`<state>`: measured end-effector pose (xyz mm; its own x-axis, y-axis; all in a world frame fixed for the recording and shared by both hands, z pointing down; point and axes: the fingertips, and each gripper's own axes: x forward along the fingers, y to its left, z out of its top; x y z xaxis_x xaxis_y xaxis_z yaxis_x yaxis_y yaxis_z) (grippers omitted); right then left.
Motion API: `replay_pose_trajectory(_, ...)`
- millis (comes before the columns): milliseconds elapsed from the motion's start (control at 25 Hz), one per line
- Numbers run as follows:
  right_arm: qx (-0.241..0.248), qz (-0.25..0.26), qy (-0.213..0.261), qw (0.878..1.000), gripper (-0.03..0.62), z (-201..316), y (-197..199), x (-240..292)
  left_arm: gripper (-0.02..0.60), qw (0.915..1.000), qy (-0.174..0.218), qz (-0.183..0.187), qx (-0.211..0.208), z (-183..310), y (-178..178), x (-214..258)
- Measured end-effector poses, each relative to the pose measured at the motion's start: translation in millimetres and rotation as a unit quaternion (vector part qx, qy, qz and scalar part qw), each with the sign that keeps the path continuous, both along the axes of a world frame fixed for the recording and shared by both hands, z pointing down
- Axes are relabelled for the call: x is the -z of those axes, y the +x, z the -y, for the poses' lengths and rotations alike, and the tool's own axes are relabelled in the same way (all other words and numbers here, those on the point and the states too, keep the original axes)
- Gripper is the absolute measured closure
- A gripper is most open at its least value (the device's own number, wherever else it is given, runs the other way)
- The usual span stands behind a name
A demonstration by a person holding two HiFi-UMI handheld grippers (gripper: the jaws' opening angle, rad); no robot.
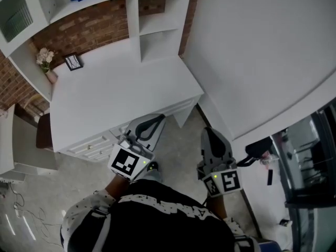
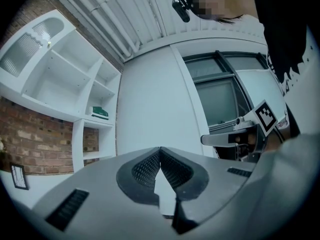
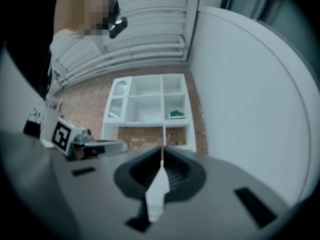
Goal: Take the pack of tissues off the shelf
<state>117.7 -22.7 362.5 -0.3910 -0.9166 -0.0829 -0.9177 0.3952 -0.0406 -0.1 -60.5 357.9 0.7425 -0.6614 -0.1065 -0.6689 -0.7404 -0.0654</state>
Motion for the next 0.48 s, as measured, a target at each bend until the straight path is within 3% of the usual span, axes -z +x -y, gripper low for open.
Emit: replay_pose_trajectory(480,0.000,-0.018,-0.004,1.000,0.562,62,-16,1,0.548,1.0000,-0.003,-0.007,-0.005,64,-16,0)
